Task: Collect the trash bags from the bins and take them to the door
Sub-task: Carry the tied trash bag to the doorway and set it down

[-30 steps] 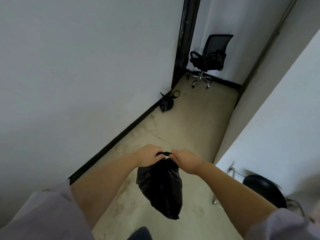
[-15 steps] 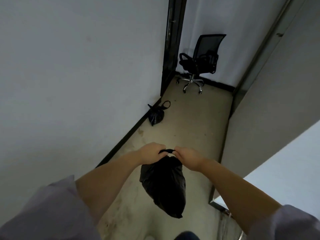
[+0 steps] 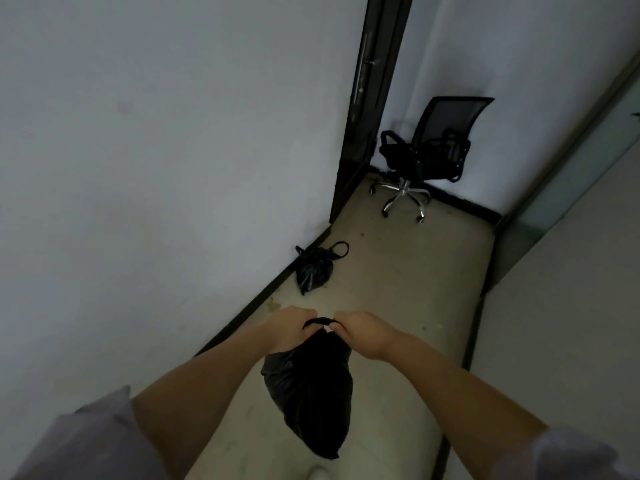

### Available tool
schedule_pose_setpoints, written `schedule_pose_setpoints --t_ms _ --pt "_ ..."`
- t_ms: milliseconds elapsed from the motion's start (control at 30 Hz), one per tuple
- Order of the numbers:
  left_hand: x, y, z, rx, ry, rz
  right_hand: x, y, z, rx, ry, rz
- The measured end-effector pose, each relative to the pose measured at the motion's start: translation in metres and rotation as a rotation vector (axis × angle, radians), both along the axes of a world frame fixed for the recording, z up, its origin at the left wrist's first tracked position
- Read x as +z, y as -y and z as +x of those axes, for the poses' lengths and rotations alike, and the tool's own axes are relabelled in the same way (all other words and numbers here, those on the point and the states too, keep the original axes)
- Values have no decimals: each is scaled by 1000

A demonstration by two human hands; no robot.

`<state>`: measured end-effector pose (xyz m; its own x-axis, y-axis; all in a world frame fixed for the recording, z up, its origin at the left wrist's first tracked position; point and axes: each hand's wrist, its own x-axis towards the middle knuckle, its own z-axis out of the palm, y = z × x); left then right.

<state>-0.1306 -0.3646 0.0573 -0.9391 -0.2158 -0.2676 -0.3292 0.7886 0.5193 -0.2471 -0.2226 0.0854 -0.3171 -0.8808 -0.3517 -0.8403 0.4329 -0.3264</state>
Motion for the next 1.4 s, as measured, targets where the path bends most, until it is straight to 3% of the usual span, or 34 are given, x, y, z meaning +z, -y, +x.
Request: schedule_pose_setpoints --t_ms 433,800,900,1133,1267,1400 --pt "-33 148 -137 77 84 29 -35 155 -142 2 113 13" --pt "-68 280 -216 271 173 50 -99 286 -204 -235 390 -7" --pt "-95 313 -231 264 182 -110 -142 322 -225 -177 375 42" --pt "-181 384 -258 46 153 -809 -270 380 -258 -75 350 84" --pt "-244 411 -252 -18 255 -1040 -351 394 -267 -73 341 8" --pt "-303 444 -232 -7 153 -1250 -422 405 -270 -62 320 -78"
